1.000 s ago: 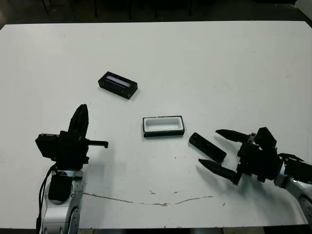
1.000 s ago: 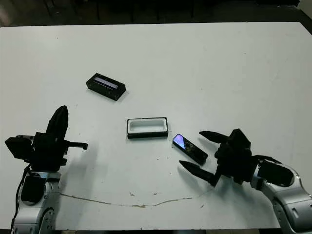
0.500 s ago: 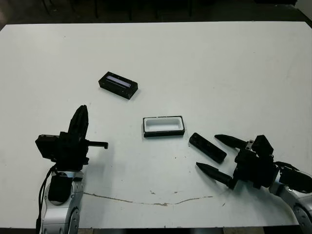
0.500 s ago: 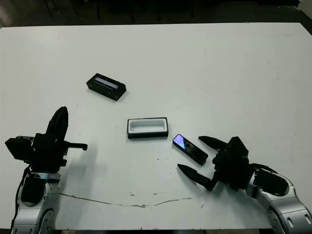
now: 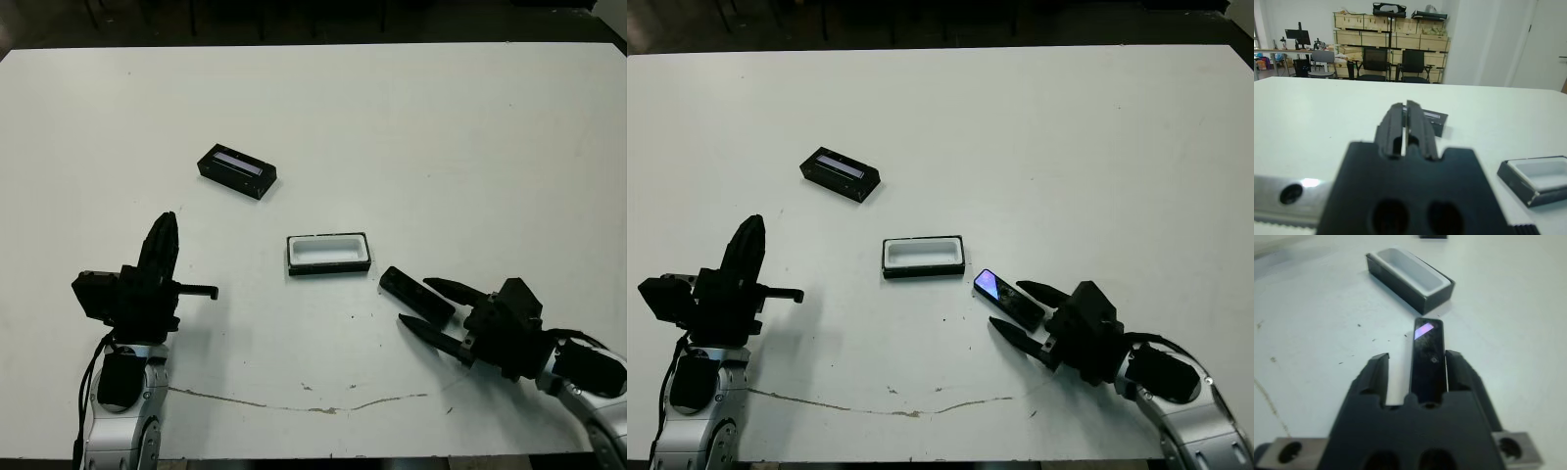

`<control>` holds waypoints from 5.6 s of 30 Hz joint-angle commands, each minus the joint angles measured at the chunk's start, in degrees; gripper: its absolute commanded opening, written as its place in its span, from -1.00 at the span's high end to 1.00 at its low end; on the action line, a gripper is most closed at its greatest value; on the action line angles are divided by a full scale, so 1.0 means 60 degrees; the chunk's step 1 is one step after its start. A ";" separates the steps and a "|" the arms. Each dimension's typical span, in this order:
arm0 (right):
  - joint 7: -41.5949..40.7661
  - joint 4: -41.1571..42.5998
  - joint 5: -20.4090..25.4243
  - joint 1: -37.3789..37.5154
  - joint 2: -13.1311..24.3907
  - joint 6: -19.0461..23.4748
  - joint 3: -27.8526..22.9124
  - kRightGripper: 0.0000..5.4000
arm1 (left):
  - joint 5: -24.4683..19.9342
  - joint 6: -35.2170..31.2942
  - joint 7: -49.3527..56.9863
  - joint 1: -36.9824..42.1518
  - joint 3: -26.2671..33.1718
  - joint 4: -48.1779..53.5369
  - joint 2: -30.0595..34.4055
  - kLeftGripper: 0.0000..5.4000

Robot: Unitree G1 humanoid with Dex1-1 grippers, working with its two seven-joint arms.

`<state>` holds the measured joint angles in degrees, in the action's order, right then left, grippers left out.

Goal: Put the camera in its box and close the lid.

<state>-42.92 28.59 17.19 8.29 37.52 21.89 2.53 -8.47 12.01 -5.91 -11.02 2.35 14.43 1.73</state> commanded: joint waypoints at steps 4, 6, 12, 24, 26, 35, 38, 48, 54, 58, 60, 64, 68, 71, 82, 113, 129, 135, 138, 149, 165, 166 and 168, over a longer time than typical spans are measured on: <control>-0.0133 0.0647 0.0005 -0.0204 0.0769 0.1155 -0.0013 0.62 | -0.0014 -0.0158 0.0058 -0.0174 0.0020 -0.0013 -0.0048 1.00; -0.0208 0.0594 0.0063 -0.0191 0.0759 0.1091 -0.0032 0.75 | 0.0003 -0.0084 0.0035 -0.0161 0.0023 -0.0054 -0.0025 1.00; -0.0338 0.0561 -0.0020 -0.0243 0.0899 0.1191 0.0074 0.99 | 0.0002 -0.0087 0.0053 -0.0148 0.0033 -0.0062 -0.0030 1.00; 0.0232 0.1668 0.0759 -0.0243 0.0653 0.2080 -0.0537 0.99 | -0.0012 0.0004 -0.0003 -0.0151 0.0061 -0.0112 0.0006 1.00; 0.0538 0.2285 0.1352 -0.0421 0.0606 0.2720 -0.1027 0.99 | -0.0023 0.0005 -0.0021 -0.0157 0.0073 -0.0110 0.0021 1.00; 0.1655 0.2463 0.4579 -0.1871 0.0513 0.4437 -0.2679 0.99 | 0.0048 -0.0020 0.0011 -0.0137 0.0005 -0.0129 -0.0036 1.00; 0.2023 0.2624 0.3996 -0.2205 0.1147 0.4829 -0.2201 0.99 | 0.0029 0.0012 -0.0011 -0.0156 -0.0026 -0.0139 -0.0056 1.00; 0.0824 0.0870 0.2737 -0.2777 0.1651 0.4542 0.0290 0.53 | 0.0077 -0.0049 0.0071 -0.0307 -0.0023 -0.0031 -0.0103 1.00; 0.0058 0.0436 0.2022 -0.3112 0.1735 0.4205 0.0966 0.14 | 0.0123 -0.0068 0.0116 -0.0313 -0.0063 0.0009 -0.0116 1.00; -0.0336 0.0142 0.1679 -0.3065 0.1692 0.3767 0.1033 -0.12 | 0.0226 -0.0092 0.0160 -0.0295 -0.0071 0.0033 -0.0113 1.00; -0.0496 0.0002 0.1574 -0.3038 0.1668 0.3608 0.1042 -0.26 | 0.0093 -0.0082 0.0109 -0.0274 -0.0063 0.0003 -0.0129 1.00; -0.0666 -0.0278 0.1423 -0.2963 0.1595 0.3404 0.1019 -0.51 | 0.0012 0.0016 0.0046 -0.0229 -0.0033 -0.0106 -0.0111 1.00; -0.0776 -0.0510 0.1093 -0.2852 0.1620 0.3020 0.1062 -0.77 | 0.0122 -0.0047 0.0100 -0.0230 -0.0024 -0.0064 -0.0094 1.00; -0.0868 -0.0627 0.1075 -0.2733 0.1605 0.3033 0.1002 -0.97 | 0.0152 -0.0048 0.0120 -0.0232 -0.0030 -0.0047 -0.0111 1.00; -0.1196 -0.0598 0.0449 -0.1531 0.1696 0.1965 0.0944 -0.99 | 0.0053 -0.0175 0.0110 -0.0354 -0.0012 0.0112 -0.0113 1.00; 0.0336 -0.1684 -0.0854 -0.0915 0.1225 0.1645 0.1812 -0.28 | 0.0064 -0.0039 0.0075 -0.0359 0.0055 0.0064 -0.0104 1.00; -0.0873 -0.0301 -0.0766 -0.1925 0.2608 0.3010 0.2484 -0.28 | -0.0002 -0.0090 0.0099 -0.0331 0.0095 0.0152 -0.0087 1.00; -0.0851 -0.0732 -0.0961 -0.1925 0.2435 0.2899 0.2714 -0.28 | -0.0013 -0.0090 0.0091 -0.0343 0.0120 0.0156 -0.0083 1.00; -0.0729 -0.1276 -0.0836 -0.1631 0.2077 0.2388 0.2517 -0.28 | -0.0073 -0.0029 0.0041 -0.0325 0.0130 0.0103 -0.0088 1.00; -0.0242 -0.3150 -0.0634 -0.0772 0.0726 0.0932 0.1903 -0.28 | -0.0002 -0.0181 0.0101 -0.0349 0.0128 0.0202 -0.0068 1.00; -0.0017 -0.1483 0.0456 -0.0115 0.0767 0.1831 0.1239 -0.28 | 0.0020 -0.0113 0.0069 -0.0341 0.0164 0.0167 -0.0050 1.00; 0.0068 -0.1456 0.0513 -0.0056 0.0713 0.1858 0.1181 -0.28 | 0.0008 -0.0155 0.0077 -0.0348 0.0171 0.0191 -0.0052 1.00; 0.0177 -0.1572 0.0410 0.0008 0.0655 0.1700 0.1204 -0.28 | 0.0014 -0.0119 0.0068 -0.0333 0.0186 0.0159 -0.0052 1.00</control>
<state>-42.12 22.17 21.34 4.48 41.75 28.69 7.51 -8.76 12.21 -5.66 -12.35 3.10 15.83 0.96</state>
